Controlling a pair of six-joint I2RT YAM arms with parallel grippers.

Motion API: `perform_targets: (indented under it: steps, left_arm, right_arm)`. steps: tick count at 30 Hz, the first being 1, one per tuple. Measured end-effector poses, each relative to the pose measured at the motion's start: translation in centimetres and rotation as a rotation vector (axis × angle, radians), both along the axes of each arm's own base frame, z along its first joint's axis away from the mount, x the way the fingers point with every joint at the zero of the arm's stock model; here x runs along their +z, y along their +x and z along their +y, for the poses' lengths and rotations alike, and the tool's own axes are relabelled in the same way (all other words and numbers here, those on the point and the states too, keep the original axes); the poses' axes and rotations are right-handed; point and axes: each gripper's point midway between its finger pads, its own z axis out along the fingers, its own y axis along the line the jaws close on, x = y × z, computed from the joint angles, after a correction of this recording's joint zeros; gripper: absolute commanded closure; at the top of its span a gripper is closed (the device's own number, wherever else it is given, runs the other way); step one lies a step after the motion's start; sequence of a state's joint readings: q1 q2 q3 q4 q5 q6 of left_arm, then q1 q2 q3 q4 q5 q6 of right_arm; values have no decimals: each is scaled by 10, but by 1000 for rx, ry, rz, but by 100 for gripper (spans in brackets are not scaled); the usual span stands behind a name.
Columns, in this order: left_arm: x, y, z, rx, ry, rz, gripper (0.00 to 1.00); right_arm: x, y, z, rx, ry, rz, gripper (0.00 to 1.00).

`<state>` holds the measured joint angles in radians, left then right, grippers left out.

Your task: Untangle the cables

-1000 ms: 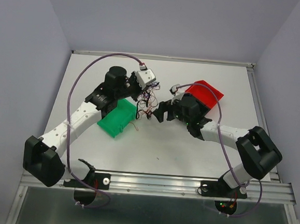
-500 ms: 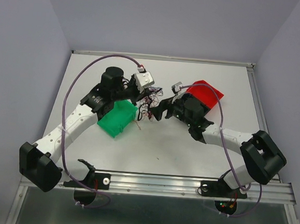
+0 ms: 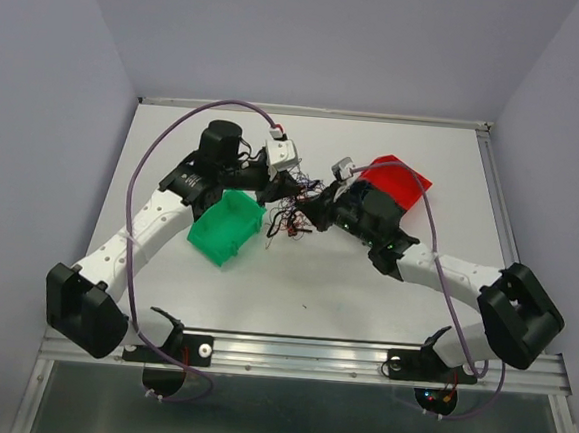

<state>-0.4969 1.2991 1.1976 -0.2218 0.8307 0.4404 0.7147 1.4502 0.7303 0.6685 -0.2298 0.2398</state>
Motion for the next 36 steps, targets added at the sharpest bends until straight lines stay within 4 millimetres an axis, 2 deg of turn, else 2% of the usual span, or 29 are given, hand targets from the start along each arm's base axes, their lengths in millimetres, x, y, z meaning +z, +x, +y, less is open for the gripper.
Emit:
perform_targets:
  steps: [1,2,3,4,6,7,8,10,11,15,18,21,25,30,34,36]
  left_arm:
    - [1,1,0,3,-3,-7,71]
    - [2,4,0,6,-9,-22,57]
    - [2,6,-1,9,-12,-37,52]
    - [0,8,-1,16,-13,-41,42]
    - [-6,11,-1,23,-7,-42,30]
    - [-10,13,-1,31,-4,-38,22]
    - [-13,18,-2,39,2,-43,11]
    - [-23,26,-3,63,14,-33,1]
    - [-27,29,-2,72,21,-32,1]
    - [-43,35,4,105,36,-28,1]
    - [-50,30,4,80,26,-25,1]
    - [-50,23,0,33,0,-28,1]
    - [-48,23,-2,23,-32,-37,1]
    - [-39,32,26,105,-115,-36,1]
    - [-15,43,54,255,-183,-83,1]
    - [5,56,72,371,-224,-128,1]
  right_arm:
    - [8,-3,-1,6,11,-8,99]
    - [14,-5,-2,8,19,-16,99]
    - [25,-9,-5,11,34,-32,99]
    - [34,-12,-8,11,48,-46,99]
    - [61,-20,-16,5,91,-90,100]
    - [65,-21,-18,2,98,-95,100]
    - [80,-25,-23,-13,121,-116,99]
    - [99,-30,-34,-40,155,-140,99]
    - [109,-32,-40,-57,173,-153,100]
    - [128,-42,-56,-94,211,-172,99]
    - [139,-49,-68,-122,234,-173,100]
    - [148,-56,-77,-136,255,-181,99]
    - [149,-57,-87,-172,267,-173,100]
    - [147,-50,-105,-281,271,-154,99]
    - [146,-41,-129,-413,289,-138,99]
    - [147,-42,-141,-464,303,-137,99]
